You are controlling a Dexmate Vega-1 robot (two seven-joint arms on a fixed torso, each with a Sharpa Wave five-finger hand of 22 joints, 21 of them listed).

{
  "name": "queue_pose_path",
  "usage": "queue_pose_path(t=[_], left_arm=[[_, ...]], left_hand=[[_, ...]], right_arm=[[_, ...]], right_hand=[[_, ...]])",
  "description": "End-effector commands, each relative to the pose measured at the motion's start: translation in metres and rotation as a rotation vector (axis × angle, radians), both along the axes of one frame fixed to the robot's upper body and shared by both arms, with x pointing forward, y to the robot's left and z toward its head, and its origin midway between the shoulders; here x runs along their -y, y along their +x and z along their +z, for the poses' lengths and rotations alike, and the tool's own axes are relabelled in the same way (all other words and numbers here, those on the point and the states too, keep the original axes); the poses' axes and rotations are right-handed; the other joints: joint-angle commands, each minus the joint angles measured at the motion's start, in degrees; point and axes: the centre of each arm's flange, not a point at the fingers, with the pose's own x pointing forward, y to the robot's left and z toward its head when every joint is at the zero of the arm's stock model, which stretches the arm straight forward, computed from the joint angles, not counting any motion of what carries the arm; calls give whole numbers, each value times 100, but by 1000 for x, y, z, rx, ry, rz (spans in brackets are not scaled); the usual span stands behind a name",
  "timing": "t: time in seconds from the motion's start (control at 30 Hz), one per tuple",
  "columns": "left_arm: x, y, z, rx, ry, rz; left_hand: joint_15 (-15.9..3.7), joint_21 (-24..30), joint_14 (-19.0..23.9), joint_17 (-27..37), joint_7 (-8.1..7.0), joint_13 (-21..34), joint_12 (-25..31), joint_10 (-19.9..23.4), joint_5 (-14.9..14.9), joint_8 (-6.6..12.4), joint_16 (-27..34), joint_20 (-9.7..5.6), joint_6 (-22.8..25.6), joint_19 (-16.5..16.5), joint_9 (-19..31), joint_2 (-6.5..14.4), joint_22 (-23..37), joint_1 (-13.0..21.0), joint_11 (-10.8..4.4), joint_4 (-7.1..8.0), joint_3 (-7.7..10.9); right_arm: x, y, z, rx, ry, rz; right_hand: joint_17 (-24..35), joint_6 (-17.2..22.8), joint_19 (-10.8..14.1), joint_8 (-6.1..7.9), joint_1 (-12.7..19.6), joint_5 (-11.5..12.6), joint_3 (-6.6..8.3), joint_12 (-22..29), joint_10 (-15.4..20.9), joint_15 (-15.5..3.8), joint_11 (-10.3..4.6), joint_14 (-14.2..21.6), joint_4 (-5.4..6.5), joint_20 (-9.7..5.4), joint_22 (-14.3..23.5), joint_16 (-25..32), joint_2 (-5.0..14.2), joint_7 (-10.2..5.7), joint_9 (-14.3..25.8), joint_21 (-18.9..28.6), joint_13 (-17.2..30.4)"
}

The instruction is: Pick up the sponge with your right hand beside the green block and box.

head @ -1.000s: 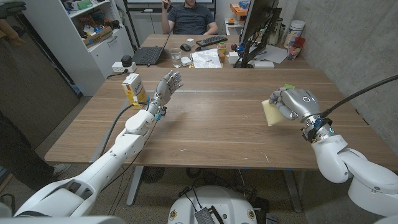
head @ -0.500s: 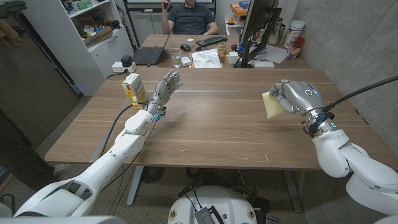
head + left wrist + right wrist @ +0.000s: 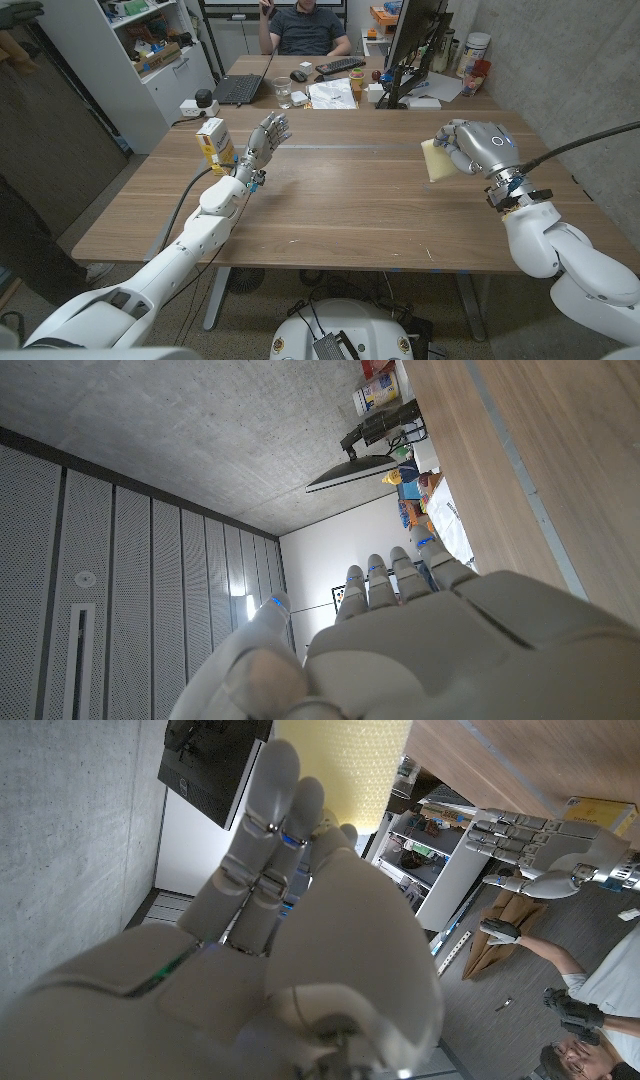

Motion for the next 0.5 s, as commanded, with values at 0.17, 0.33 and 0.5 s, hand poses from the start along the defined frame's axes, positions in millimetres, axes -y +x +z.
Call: queue_pose_path(t=[0.17,0.33,0.5], left_arm=[[-3,3,1,0,-4,-3],[-5,3,0,0,-8,0],[-5,3,0,0,-5,1]], left_hand=[[20,-3,-31,12,0,17,36,15,54,39,23,3,51,39,16,2,13,-12,-1,4,-12],[20,-7,-33,12,-2,17,36,16,54,40,22,1,54,40,16,3,13,-11,0,4,-17],[19,-9,-33,12,-2,17,34,11,55,39,22,1,52,41,16,3,13,-10,-1,5,-21]], right_arm=[[-2,2,2,11,0,3],[-3,2,2,14,2,9],[-3,2,2,16,1,8]], right_hand=[[45,52,-87,30,289,32,13,227,176,-329,74,444,33,-54,-29,-61,236,-8,5,101,30],[59,50,-100,32,294,32,12,221,186,-329,63,456,34,-55,-59,-98,233,-11,-11,144,19],[69,50,-111,35,292,32,9,221,181,-328,61,474,38,-55,-78,-116,235,-16,-17,172,24]])
